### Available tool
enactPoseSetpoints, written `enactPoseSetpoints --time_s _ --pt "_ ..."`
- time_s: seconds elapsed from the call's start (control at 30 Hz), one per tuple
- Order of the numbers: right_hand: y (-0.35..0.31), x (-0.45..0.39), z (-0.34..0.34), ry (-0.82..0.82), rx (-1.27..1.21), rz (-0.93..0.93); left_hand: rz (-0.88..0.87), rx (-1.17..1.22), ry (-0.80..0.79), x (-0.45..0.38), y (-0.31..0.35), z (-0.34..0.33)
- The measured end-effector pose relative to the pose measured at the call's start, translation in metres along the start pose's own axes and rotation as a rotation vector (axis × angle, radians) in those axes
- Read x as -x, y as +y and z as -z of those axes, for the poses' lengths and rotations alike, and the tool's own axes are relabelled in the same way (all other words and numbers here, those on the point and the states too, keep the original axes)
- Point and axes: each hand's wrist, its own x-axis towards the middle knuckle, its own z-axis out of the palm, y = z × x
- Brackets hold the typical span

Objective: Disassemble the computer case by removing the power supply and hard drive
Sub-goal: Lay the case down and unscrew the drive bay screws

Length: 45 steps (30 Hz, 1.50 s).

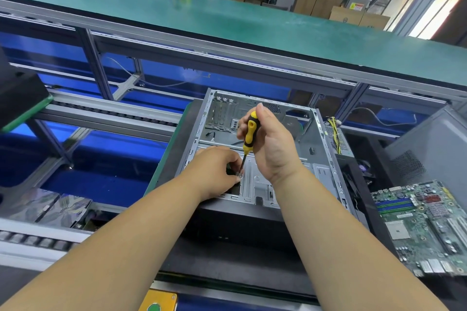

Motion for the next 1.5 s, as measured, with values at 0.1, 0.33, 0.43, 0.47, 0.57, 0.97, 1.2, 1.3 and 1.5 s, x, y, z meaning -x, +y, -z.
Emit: enactPoseSetpoints --time_s 0.1,0.33,0.43,0.47,0.57,0.97,1.2,1.3,1.5 --pt "-0.001 -0.001 0.003 0.014 0.036 -0.012 -0.007 -0.004 -0.003 0.0 -0.001 0.0" --pt "0.001 -0.002 -0.003 -0.015 0.003 -0.012 -0.013 -0.006 -0.008 -0.001 -0.001 0.0" --pt "0.003 -0.004 -0.005 -0.038 -0.02 -0.02 -0.016 -0.012 -0.001 -0.001 -0.001 -0.001" --pt "0.003 -0.004 -0.005 -0.044 -0.036 -0.018 -0.016 -0.012 0.002 -0.001 -0.002 -0.001" --pt "0.007 -0.002 -0.005 -0.063 -0.084 0.011 -0.02 -0.006 0.009 -0.001 -0.003 -0.002" --pt "0.004 0.001 -0.004 0.036 0.073 -0.019 -0.007 -0.007 -0.005 -0.001 -0.002 -0.001" --pt "0.004 0.004 -0.012 -0.03 -0.075 0.014 -0.005 -0.007 -0.001 -0.002 -0.003 -0.001" --pt "0.004 0.003 -0.008 0.004 -0.104 0.022 -0.014 -0.003 -0.002 -0.003 -0.003 -0.001" --pt "-0.004 -0.001 0.004 0.027 -0.008 0.001 -0.023 0.001 -0.009 -0.003 -0.004 -0.003"
